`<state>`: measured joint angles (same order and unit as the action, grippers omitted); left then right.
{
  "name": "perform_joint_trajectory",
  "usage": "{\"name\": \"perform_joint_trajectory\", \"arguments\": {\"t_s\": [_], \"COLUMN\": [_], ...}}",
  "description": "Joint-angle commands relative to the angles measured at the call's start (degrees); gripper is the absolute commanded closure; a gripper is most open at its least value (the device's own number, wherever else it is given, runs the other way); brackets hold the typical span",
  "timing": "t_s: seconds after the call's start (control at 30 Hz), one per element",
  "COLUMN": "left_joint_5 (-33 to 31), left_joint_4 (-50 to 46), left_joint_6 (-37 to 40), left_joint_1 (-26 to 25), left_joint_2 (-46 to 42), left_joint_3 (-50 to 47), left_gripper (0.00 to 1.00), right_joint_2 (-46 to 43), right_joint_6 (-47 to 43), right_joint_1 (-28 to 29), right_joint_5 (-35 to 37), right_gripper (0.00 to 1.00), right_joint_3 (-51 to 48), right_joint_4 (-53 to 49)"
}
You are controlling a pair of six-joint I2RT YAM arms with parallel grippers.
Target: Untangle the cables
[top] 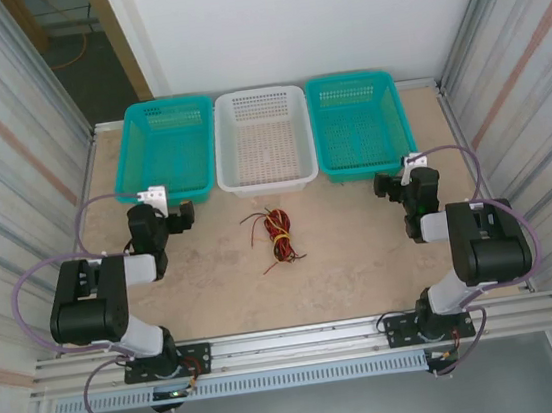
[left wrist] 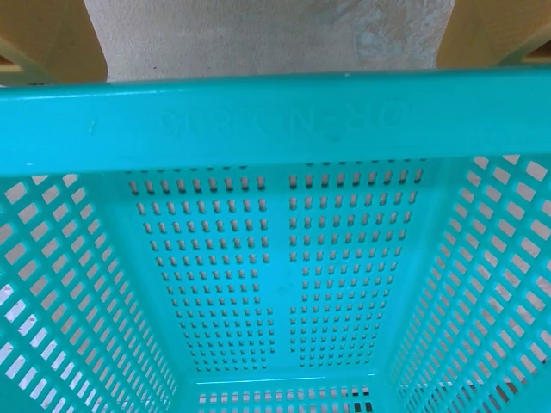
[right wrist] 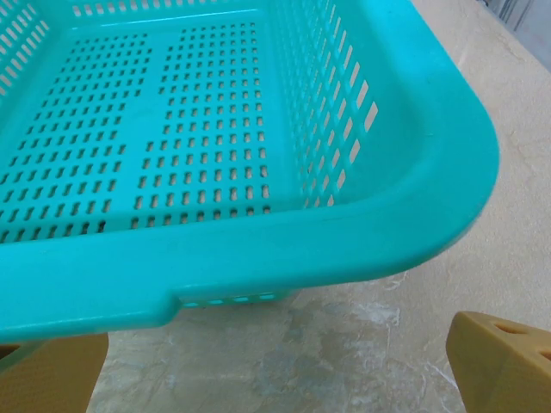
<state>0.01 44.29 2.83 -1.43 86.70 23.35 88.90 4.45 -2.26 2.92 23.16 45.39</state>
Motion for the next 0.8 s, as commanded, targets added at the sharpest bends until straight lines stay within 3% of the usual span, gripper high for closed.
{"name": "perform_joint_trajectory", "arguments": {"t_s": [0.0,0.77], "left_joint_5": [0.9,0.1], "left_joint_4": [-0.2,0.3], "left_joint_6": [0.6,0.9], "left_joint_1": [0.5,-0.1], "left_joint_2": [0.3,-0.2], "left_joint_3": [1.1,0.6], "left_gripper": [0.01,0.01], "right_joint_2": [-0.6,-0.6], "right_joint_6": [0.8,0.9], "right_joint_1": [0.1,0.0], "right_joint_5": [-0.4,-0.6], "right_gripper": [0.01,0.01], "right_joint_3": [0.1,0.2], "right_joint_4": [0.6,0.6]}}
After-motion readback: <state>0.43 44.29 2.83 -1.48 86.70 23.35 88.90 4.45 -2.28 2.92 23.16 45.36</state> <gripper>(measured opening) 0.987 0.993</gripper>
